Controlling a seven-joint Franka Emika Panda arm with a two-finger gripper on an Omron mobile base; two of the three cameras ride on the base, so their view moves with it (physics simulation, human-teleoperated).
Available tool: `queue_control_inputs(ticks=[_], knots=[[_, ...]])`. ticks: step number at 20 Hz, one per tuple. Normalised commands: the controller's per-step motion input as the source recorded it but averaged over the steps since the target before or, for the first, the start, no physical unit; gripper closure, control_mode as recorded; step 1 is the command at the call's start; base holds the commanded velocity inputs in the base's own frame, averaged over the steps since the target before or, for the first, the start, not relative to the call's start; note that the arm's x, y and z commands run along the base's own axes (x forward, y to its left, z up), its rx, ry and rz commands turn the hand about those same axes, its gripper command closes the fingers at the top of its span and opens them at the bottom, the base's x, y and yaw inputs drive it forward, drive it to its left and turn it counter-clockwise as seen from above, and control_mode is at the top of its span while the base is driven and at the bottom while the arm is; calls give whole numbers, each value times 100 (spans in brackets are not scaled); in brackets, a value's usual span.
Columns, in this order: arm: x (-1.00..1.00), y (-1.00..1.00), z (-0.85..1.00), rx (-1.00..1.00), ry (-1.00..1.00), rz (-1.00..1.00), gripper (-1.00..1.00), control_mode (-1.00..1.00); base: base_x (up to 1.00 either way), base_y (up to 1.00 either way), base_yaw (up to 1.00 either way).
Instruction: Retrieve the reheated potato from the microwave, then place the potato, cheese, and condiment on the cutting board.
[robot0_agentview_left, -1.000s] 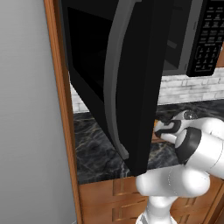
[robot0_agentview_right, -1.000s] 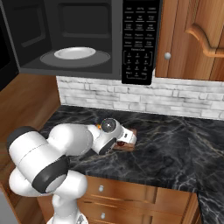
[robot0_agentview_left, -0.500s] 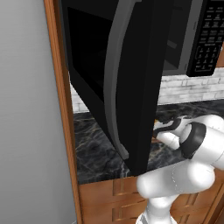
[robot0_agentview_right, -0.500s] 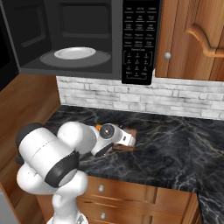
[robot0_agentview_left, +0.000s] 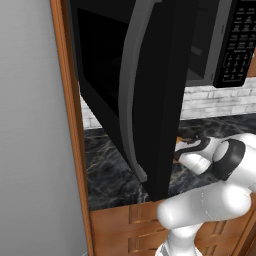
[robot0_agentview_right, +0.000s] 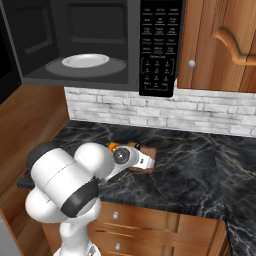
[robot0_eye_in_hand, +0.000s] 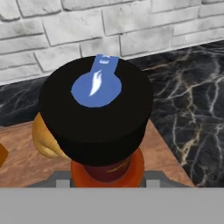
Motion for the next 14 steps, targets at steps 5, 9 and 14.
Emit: queue_control_inputs(ticks=[5,9,14], knots=[[10,-1,0,0,0,0,100,-100,0,0,0],[3,0,0,0,0,0,-100,-100,0,0,0],[0,0,0,0,0,0,-100,-100,0,0,0]])
